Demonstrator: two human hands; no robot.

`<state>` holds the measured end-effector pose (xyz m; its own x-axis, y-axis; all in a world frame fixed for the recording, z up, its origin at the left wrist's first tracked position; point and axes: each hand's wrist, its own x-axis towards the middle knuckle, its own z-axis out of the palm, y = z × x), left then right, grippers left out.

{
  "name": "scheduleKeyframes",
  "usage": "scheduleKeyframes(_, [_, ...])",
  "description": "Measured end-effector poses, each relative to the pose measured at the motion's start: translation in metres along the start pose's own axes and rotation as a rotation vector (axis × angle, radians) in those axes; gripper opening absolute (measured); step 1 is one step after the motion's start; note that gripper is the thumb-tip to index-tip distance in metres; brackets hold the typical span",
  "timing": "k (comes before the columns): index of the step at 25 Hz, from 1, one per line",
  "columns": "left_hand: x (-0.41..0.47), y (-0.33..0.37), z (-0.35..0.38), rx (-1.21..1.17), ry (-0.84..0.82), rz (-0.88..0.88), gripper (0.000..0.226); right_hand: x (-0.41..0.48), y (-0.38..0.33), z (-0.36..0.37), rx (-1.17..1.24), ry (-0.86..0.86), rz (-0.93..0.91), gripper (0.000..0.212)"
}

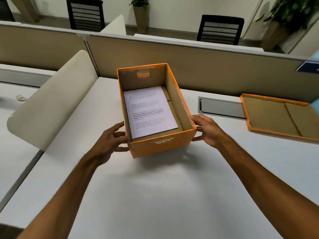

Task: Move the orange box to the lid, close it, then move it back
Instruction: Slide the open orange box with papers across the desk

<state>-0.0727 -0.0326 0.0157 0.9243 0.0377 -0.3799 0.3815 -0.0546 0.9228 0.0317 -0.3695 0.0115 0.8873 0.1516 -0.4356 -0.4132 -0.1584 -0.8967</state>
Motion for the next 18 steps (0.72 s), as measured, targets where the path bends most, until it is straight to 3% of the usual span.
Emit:
scheduleKeyframes(3, [-0.013, 0.0, 0.026, 0.039, -0.046, 0.009, 0.082, -0.036, 0.018, -0.027, 0.041, 0.036, -0.023, 0.033])
scheduleKeyframes(12, [-0.081, -0.014, 0.125, 0.126, -0.125, 0.066, 0.058, -0.16, 0.077, -0.104, 0.122, 0.147, -0.056, 0.025])
scheduleKeyframes(18, [-0.12, -0.032, 0.17, 0.17, -0.167, 0.044, 0.064, -0.223, 0.116, -0.136, 0.133, 0.168, -0.06, 0.032])
